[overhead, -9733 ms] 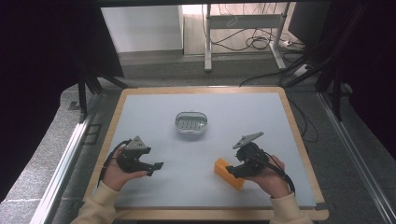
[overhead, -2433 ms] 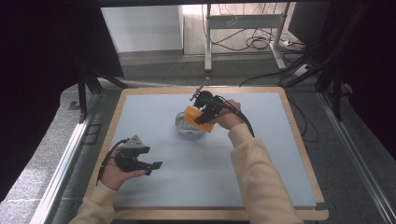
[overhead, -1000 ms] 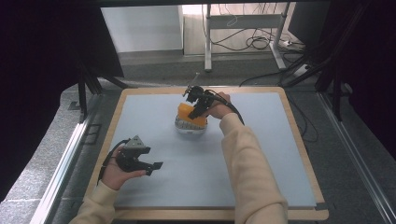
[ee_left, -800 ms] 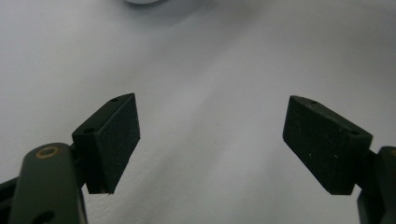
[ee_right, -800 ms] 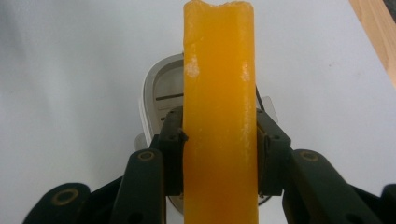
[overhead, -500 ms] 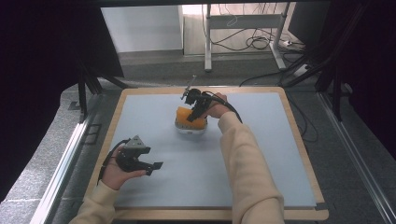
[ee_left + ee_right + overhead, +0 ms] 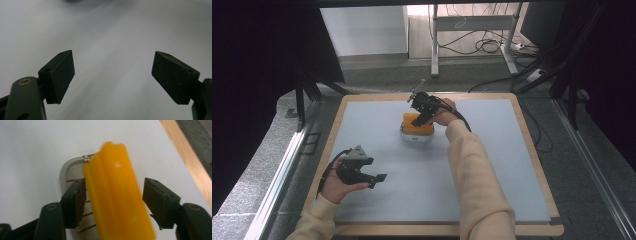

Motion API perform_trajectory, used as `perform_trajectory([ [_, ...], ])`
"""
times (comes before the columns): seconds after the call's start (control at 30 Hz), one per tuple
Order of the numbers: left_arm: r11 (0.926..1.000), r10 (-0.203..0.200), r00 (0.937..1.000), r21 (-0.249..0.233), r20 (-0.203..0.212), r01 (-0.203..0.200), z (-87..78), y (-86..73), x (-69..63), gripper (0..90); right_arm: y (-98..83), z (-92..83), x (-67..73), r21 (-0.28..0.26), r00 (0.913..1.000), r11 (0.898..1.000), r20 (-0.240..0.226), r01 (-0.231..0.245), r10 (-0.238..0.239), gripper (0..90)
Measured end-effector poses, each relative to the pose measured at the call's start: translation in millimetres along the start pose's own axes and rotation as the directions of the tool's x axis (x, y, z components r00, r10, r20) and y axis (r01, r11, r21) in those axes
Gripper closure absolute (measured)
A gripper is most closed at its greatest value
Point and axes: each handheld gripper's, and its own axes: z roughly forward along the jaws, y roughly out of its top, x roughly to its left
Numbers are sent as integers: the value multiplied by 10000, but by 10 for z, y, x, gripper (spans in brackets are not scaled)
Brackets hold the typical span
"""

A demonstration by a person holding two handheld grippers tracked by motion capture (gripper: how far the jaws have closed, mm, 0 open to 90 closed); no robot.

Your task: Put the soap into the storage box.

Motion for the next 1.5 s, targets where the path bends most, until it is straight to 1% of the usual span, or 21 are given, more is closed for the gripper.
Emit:
perform_trajectory([
  [0.07, 10000, 6, 10000, -3, 4, -6, 0, 1, -3, 184, -11, -24, 7, -105, 9989, 9998, 441, -173, 178, 280],
  [0.1, 10000, 16, 10000, -17, -2, -16, 1, 1, -4, 184, -26, -46, 18, -179, 9977, 9991, 559, -374, 384, 267],
  [0.2, 10000, 10, 10000, -13, -2, -10, 0, 2, -5, 184, -41, -71, 20, -293, 9969, 9986, 635, -450, 468, 257],
  [0.3, 10000, 50, 10000, 16, -13, -50, 2, 0, -3, 184, -75, -125, 36, -585, 9942, 9948, 635, -835, 872, 240],
  [0.37, 10000, 30, 10000, 3, -7, -30, -3, 0, -2, 184, -145, -192, 70, -863, 9907, 9890, 530, -1201, 1250, 235],
  [0.4, 10000, 29, 10000, 0, -20, -29, -6, -1, 2, 184, -145, -192, 70, -863, 9907, 9890, 530, -1201, 1250, 235],
  [0.57, 10000, 15, 10000, -26, -58, -15, 1, -4, -1, 184, -346, -316, 150, -1211, 9811, 9772, 635, -1744, 1829, 226],
  [0.6, 10000, 23, 10000, -15, -63, -23, 6, -6, -3, 184, -407, -354, 167, -1370, 9794, 9736, 609, -1827, 1924, 225],
  [0.67, 10000, 28, 10000, 0, -64, -28, 12, -6, -8, 184, -498, -416, 191, -1532, 9772, 9693, 604, -1923, 2034, 225],
  [0.77, 10000, 65, 9999, 55, -78, -65, 9, -5, -8, 184, -675, -529, 243, -1707, 9710, 9612, 637, -2167, 2303, 222],
  [0.8, 10000, 75, 9999, 48, -96, -74, 11, -6, -7, 184, -739, -567, 269, -1761, 9670, 9564, 621, -2330, 2470, 221],
  [0.93, 10000, 10, 9999, 45, -126, -9, 14, -10, -4, 184, -1023, -718, 375, -1964, 9584, 9453, 657, -2606, 2779, 217],
  [1.07, 10000, 60, 9998, 71, -167, -59, 18, -8, -8, 184, -1343, -863, 503, -2230, 9468, 9299, 690, -2925, 3144, 217],
  [1.1, 9999, 52, 9998, 95, -187, -50, 25, -10, -18, 184, -1400, -887, 524, -2294, 9467, 9284, 684, -2922, 3148, 217],
  [1.13, 9999, 117, 9998, 120, -186, -115, 27, -9, -18, 184, -1495, -929, 566, -2476, 9440, 9206, 573, -3019, 3249, 217],
  [1.17, 9999, 93, 9998, 117, -182, -91, 32, -9, -26, 184, -1553, -951, 588, -2595, 9422, 9156, 527, -3070, 3309, 217],
  [1.2, 9998, 118, 9998, 136, -166, -115, 36, -8, -31, 184, -1630, -983, 621, -2709, 9391, 9107, 578, -3118, 3387, 219],
  [1.23, 9998, 151, 9997, 145, -173, -149, 40, -8, -30, 184, -1725, -1021, 658, -2848, 9343, 9043, 683, -3179, 3499, 221],
  [1.33, 9998, 96, 9998, 171, -199, -93, 50, -13, -31, 184, -1915, -1085, 731, -3027, 9215, 8887, 720, -3444, 3817, 221],
  [1.37, 9998, 96, 9997, 173, -202, -93, 52, -13, -31, 184, -1996, -1100, 766, -3042, 9145, 8817, 705, -3607, 3984, 221],
  [1.5, 9998, 90, 9998, 160, -200, -86, 52, -16, -32, 184, -2243, -1074, 910, -3227, 8990, 8600, 562, -3954, 4344, 220],
])
